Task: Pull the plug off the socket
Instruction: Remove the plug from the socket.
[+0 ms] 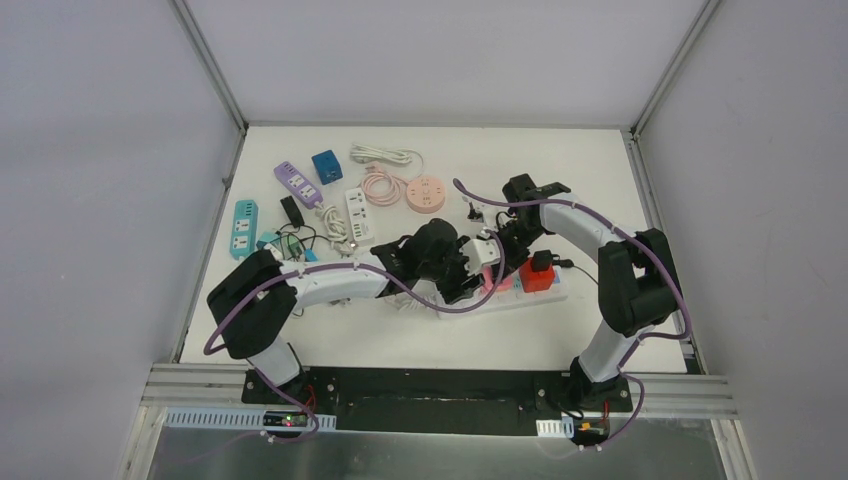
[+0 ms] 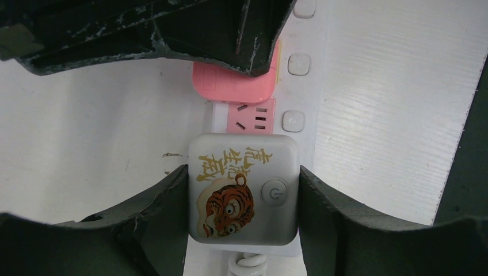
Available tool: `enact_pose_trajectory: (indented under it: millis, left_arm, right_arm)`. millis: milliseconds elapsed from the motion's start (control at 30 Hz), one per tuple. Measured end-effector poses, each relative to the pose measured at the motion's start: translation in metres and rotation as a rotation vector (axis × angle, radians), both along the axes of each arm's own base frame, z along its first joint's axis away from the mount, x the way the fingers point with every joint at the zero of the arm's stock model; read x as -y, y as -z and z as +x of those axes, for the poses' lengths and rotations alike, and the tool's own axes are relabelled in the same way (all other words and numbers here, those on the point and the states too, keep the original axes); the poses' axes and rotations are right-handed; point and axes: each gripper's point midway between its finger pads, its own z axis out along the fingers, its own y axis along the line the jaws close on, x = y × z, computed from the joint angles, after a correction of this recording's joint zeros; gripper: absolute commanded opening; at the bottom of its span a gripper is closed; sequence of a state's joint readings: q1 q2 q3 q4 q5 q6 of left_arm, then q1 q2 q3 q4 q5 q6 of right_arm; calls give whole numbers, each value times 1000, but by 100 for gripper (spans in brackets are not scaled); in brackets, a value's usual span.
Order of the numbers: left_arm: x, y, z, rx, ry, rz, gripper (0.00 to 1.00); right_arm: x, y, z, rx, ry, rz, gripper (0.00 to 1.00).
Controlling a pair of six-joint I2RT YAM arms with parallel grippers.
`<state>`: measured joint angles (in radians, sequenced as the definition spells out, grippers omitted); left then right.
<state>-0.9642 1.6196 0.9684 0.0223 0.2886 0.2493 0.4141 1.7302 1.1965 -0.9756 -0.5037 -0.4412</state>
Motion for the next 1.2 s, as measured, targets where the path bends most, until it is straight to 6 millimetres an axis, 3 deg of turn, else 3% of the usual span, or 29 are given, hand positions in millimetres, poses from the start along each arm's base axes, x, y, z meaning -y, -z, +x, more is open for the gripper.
enact_pose_trajectory:
  millis: [267, 600, 967, 1200]
  left_arm:
    - [3, 2, -5, 127, 36, 82, 0]
    - [0, -1, -1, -4, 4, 15, 0]
    - [1, 0, -8, 144, 58, 104, 0]
    - [-4, -4, 0, -25, -1, 9, 0]
  right_arm:
    - [0, 0, 0, -1, 3, -3, 10]
    - [-1, 0, 1, 0, 3, -3, 10]
    - [-1, 0, 1, 0, 3, -3, 10]
    - [-2, 0, 2, 4, 2, 0, 10]
